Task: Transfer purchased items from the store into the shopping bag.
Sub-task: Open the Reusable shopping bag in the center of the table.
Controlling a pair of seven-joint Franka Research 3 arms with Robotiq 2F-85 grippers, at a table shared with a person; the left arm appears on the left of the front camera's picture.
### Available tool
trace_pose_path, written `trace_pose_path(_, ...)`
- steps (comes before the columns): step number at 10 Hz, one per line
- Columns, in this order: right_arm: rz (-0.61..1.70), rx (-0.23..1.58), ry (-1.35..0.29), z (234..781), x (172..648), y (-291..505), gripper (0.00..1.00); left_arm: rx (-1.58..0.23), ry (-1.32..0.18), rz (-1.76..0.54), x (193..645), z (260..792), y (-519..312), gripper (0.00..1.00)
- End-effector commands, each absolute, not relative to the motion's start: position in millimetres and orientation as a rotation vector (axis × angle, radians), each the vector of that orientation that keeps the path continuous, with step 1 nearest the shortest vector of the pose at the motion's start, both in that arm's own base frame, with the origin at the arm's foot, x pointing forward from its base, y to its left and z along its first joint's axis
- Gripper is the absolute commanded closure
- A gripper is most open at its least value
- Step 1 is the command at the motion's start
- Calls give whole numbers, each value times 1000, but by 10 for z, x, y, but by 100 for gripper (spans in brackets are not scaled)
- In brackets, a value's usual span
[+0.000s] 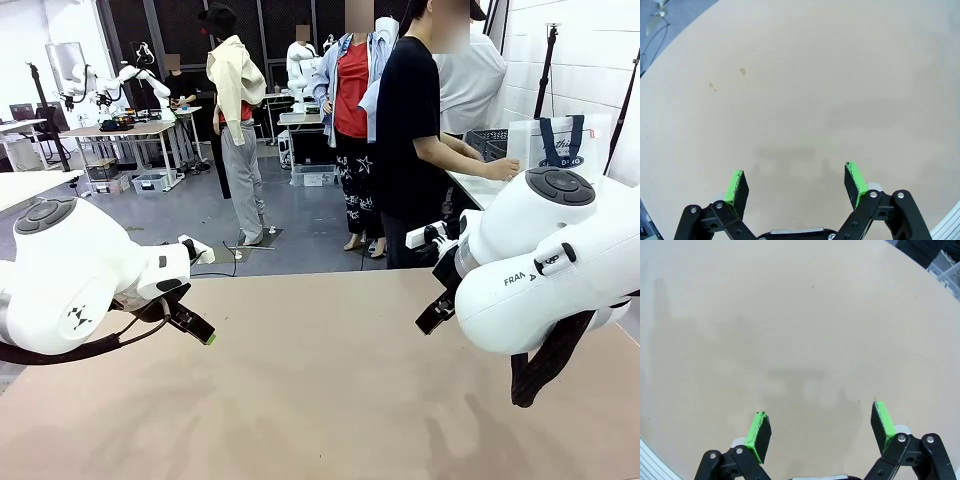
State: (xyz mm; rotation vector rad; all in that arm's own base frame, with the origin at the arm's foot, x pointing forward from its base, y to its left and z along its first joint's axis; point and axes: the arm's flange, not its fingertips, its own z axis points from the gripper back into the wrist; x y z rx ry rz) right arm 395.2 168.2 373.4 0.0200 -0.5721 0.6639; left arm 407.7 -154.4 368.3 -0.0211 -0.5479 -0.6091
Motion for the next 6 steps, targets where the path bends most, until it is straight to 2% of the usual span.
trace_pose_path(1,664,20,-572,3734,3953,1680,0,-22,-548,-606,4080,3682,-1530,0)
trace_pose_path(6,664,20,-572,3734,3953,1680,0,-22,-548,-606,4080,3682,-1530,0)
